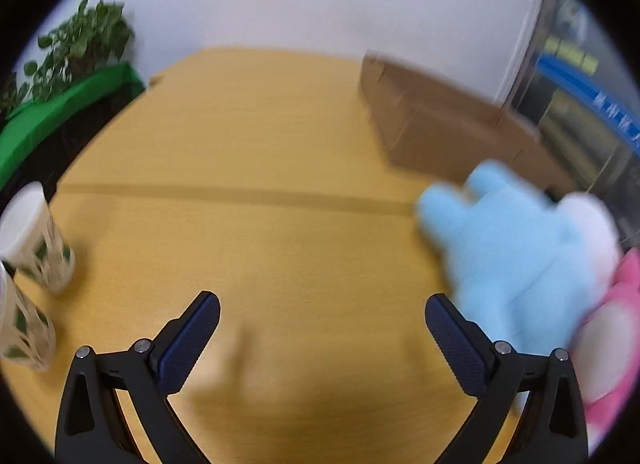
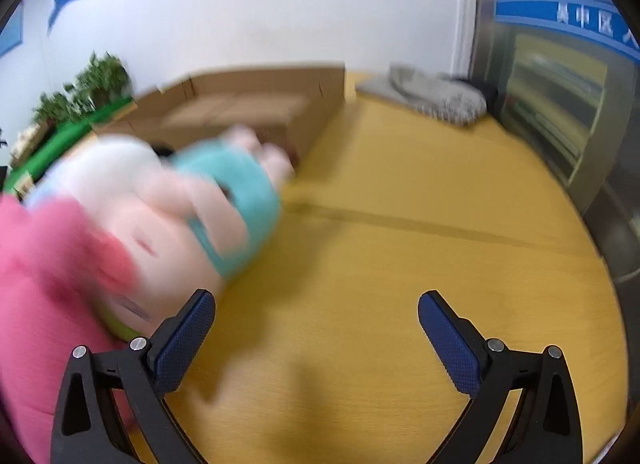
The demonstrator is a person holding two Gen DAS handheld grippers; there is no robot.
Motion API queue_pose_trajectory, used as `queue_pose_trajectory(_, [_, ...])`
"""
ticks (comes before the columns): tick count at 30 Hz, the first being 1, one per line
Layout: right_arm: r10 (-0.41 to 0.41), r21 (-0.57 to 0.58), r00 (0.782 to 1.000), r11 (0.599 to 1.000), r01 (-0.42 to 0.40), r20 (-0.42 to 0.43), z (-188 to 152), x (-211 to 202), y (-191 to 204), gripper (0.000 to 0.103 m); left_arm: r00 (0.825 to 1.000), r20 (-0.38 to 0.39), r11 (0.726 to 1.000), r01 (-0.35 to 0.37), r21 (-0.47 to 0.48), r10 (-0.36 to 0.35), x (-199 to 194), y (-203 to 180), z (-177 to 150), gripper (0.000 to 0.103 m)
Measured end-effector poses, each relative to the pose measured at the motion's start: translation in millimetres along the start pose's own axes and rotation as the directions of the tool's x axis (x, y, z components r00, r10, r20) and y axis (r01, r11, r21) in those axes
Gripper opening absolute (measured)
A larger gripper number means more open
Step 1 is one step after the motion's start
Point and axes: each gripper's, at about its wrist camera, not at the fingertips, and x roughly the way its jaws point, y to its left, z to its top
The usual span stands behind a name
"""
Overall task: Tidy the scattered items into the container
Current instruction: 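Move both grippers toward the large pink plush beside the box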
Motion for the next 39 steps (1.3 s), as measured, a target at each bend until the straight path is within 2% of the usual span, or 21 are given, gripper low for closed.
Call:
queue_pose_trajectory(2, [0.029, -0.025, 0.999, 0.999, -0.028, 0.027, 24, -12, 12, 0.103, 0.996, 0.082, 0.999, 0.031, 0.024, -0.033, -21, -23, 36, 0.102])
queue_pose_trajectory(5, [0.101, -0.034, 0.994, 0.994, -0.1, 0.044, 66, -11, 35, 0.103, 0.979, 0.121, 0.985, 0.157, 0.067, -0.165, -23, -60, 94, 0.102])
queue_pose_trajectory(7, [0.167, -0.007, 0.985, 0.986, -0.166, 0.042, 97, 2, 48, 0.103, 0.968, 0.082, 0.965, 0.225, 0.138, -0.237, -1, -89, 133, 0.102])
queue_pose_trajectory(10, [0.251, 0.016, 0.968, 0.968, -0.251, -0.018, 143, 46, 66, 0.103, 0.965, -0.064, 0.935, 0.263, 0.238, -0.255, 62, -116, 178, 0.102])
queue_pose_trajectory(13, [0.251, 0.003, 0.963, 0.968, -0.252, -0.103, 172, 97, 86, 0.103, 0.946, -0.207, 0.912, 0.3, 0.278, -0.248, 125, -132, 192, 0.102])
queue_pose_trajectory(16, [0.216, 0.011, 0.959, 0.976, -0.218, -0.183, 184, 147, 92, 0.103, 0.922, -0.333, 0.915, 0.296, 0.273, -0.198, 181, -135, 186, 0.102])
queue_pose_trajectory(17, [0.211, 0.018, 0.955, 0.977, -0.212, -0.208, 186, 162, 92, 0.103, 0.912, -0.363, 0.919, 0.295, 0.262, -0.19, 192, -134, 181, 0.102])
queue_pose_trajectory(20, [0.204, 0.057, 0.937, 0.979, -0.196, -0.282, 181, 195, 83, 0.103, 0.904, -0.392, 0.917, 0.289, 0.275, -0.167, 196, -136, 164, 0.102])
queue_pose_trajectory(23, [0.229, 0.083, 0.91, 0.973, -0.214, -0.345, 168, 208, 77, 0.102, 0.897, -0.409, 0.906, 0.304, 0.295, -0.168, 184, -141, 148, 0.102])
queue_pose_trajectory(26, [0.239, 0.076, 0.903, 0.971, -0.227, -0.357, 163, 204, 74, 0.102, 0.893, -0.415, 0.905, 0.31, 0.292, -0.173, 172, -146, 137, 0.102])
queue_pose_trajectory(28, [0.259, 0.094, 0.899, 0.966, -0.242, -0.353, 160, 199, 72, 0.103, 0.899, -0.406, 0.908, 0.299, 0.295, -0.164, 165, -147, 133, 0.102])
queue_pose_trajectory(31, [0.216, 0.078, 0.933, 0.976, -0.202, -0.288, 160, 174, 73, 0.103, 0.926, -0.338, 0.93, 0.264, 0.254, -0.17, 149, -142, 144, 0.102])
queue_pose_trajectory(35, [0.189, 0.076, 0.973, 0.981, -0.18, -0.134, 160, 100, 82, 0.103, 0.97, -0.168, 0.955, 0.211, 0.206, -0.178, 78, -148, 143, 0.102])
queue_pose_trajectory(36, [0.181, 0.078, 0.978, 0.982, -0.174, -0.1, 156, 79, 86, 0.103, 0.975, -0.126, 0.958, 0.205, 0.199, -0.182, 56, -152, 139, 0.102])
queue_pose_trajectory(39, [0.177, 0.04, 0.984, 0.983, -0.177, -0.007, 130, 10, 106, 0.103, 0.972, -0.036, 0.955, 0.233, 0.183, -0.23, -13, -168, 110, 0.102])
